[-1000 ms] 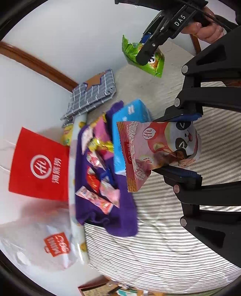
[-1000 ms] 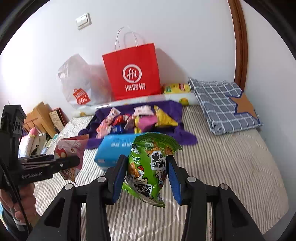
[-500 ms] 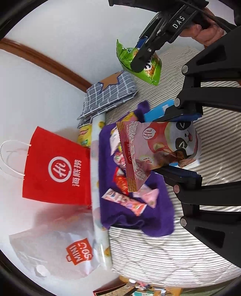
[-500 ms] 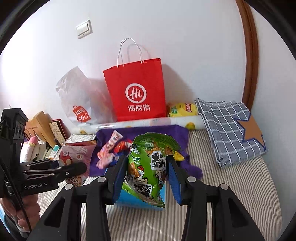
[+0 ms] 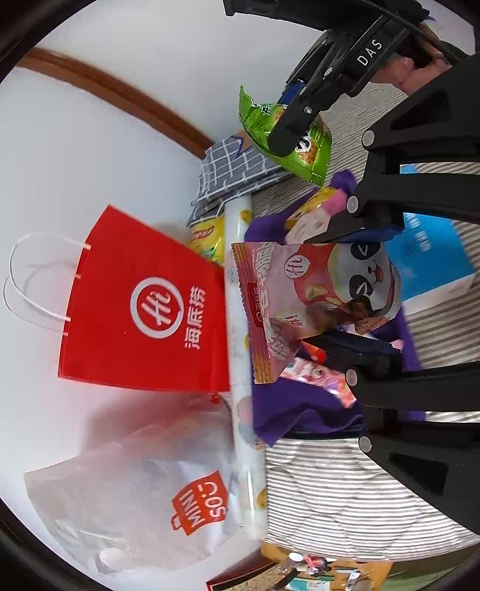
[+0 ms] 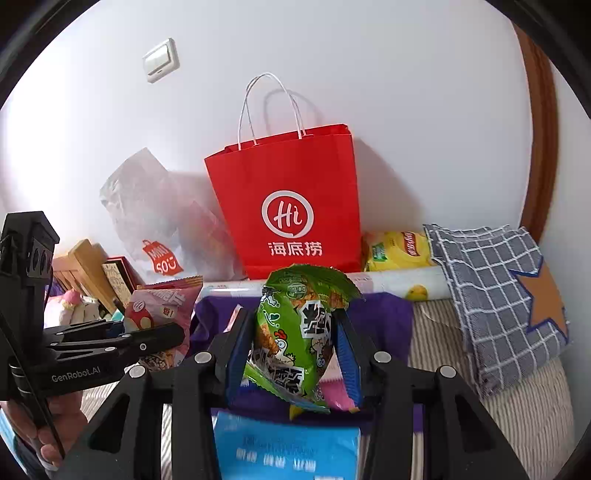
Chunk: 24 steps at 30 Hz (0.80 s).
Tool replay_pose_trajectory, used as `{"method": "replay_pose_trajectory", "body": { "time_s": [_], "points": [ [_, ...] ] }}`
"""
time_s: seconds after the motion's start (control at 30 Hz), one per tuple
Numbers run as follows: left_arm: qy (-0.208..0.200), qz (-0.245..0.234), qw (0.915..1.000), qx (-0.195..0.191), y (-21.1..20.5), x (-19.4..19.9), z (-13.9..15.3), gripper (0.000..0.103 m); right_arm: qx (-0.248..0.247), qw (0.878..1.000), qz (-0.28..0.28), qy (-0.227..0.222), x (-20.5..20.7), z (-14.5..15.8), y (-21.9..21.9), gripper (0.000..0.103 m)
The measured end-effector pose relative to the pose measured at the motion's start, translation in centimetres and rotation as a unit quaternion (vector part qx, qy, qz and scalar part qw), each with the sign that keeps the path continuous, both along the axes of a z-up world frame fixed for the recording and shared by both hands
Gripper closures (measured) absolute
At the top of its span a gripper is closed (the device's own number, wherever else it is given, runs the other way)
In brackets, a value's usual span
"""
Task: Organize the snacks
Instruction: 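Carry both held bags over the purple towel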
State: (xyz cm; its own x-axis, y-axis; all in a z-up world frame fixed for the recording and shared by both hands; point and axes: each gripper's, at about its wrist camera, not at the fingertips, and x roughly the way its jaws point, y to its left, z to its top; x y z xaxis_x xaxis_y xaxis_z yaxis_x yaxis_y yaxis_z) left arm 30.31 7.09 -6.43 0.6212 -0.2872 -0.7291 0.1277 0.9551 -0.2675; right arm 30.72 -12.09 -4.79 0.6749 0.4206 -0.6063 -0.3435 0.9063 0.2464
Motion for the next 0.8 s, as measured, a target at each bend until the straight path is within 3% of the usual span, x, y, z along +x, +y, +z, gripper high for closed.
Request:
{"method": "replay_pose_trajectory", "body": {
  "time_s": [0.57,0.8],
  "points": [
    [0.067,0.034,0.9971,0.011,2.7,5.4,-7.3,0.062,-0.004,0.997,0.022,0.070,5.5,-7.3,3.4,0.061],
    [0.080,0.033,0.9961,0.016,2.6,6.2,-8.9,0.062,-0.015,0.996,0.024,0.083,6.0,-8.5,3.8,0.061]
  ]
}}
